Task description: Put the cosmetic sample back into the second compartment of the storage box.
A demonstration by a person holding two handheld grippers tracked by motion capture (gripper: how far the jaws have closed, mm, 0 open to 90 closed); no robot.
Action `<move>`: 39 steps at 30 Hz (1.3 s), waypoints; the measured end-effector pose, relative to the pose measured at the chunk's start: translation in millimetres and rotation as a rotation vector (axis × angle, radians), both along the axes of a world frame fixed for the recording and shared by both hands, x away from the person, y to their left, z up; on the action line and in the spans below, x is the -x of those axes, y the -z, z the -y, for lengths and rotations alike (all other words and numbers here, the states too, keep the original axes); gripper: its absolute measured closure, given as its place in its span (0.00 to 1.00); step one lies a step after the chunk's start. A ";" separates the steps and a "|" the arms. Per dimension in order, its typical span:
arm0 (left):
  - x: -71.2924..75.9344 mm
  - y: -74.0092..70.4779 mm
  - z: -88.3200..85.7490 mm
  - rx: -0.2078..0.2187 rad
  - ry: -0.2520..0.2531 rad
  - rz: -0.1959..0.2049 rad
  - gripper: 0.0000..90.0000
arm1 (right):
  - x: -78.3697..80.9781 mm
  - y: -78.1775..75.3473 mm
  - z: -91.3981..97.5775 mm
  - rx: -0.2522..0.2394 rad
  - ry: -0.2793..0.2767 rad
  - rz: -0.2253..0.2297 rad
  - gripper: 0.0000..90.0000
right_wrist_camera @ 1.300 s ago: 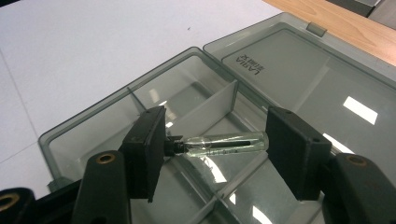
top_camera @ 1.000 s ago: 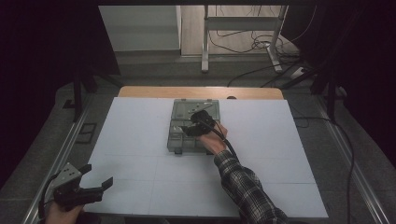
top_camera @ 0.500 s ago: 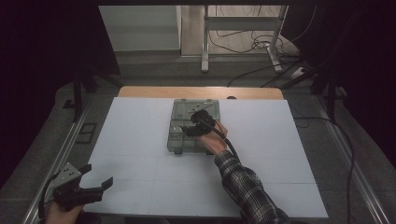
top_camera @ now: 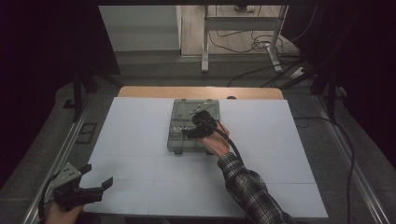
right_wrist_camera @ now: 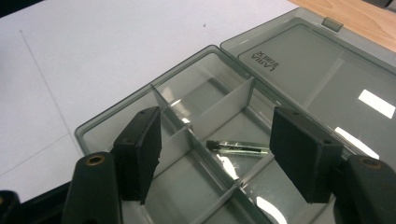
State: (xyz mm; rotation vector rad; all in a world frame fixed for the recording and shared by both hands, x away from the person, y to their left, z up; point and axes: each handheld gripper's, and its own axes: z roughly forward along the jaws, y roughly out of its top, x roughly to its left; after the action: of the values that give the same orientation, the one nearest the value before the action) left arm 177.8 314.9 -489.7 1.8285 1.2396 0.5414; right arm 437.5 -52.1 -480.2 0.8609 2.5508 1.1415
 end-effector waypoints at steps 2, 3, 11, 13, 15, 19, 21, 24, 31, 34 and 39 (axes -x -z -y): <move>-0.1 0.0 0.1 -0.001 0.000 0.000 0.04 | 2.2 -1.2 1.0 0.003 -0.004 -0.002 0.38; -0.1 0.0 0.2 -0.002 0.000 0.000 0.04 | 3.7 -1.7 1.3 0.007 -0.007 -0.003 0.37; 0.0 -0.1 0.6 -0.005 -0.001 0.000 0.04 | 13.8 -3.8 4.5 0.015 -0.006 -0.016 0.31; 0.0 -0.1 0.6 -0.005 -0.001 0.000 0.04 | 15.7 -3.6 6.1 0.013 -0.007 -0.028 0.31; 0.0 -0.1 0.7 -0.005 -0.002 0.000 0.04 | 18.0 -3.6 7.6 0.019 -0.010 -0.027 0.30; 0.0 -0.2 0.8 -0.005 -0.002 0.000 0.04 | 21.4 -4.0 10.5 0.022 -0.012 -0.043 0.29; 0.0 -0.1 0.7 -0.005 -0.002 0.000 0.04 | 22.7 -4.1 11.7 0.021 -0.016 -0.051 0.27; 0.0 -0.1 0.5 -0.004 -0.001 0.000 0.04 | 25.2 -4.3 13.4 0.013 -0.017 -0.056 0.26; 0.1 -0.2 0.9 -0.005 0.000 0.001 0.04 | 32.0 -4.4 16.1 0.014 -0.035 -0.073 0.20; 0.2 -0.2 0.8 -0.005 0.000 0.002 0.04 | 35.5 -4.7 17.3 0.029 -0.036 -0.068 0.17; 0.2 -0.2 0.6 -0.003 0.000 0.002 0.04 | 39.3 -5.3 20.7 0.030 -0.041 -0.081 0.11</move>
State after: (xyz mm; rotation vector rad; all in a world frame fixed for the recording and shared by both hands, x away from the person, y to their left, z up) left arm 177.6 314.3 -489.5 1.8303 1.2372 0.5456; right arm 398.2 -72.8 -474.9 0.8690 2.6554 1.0978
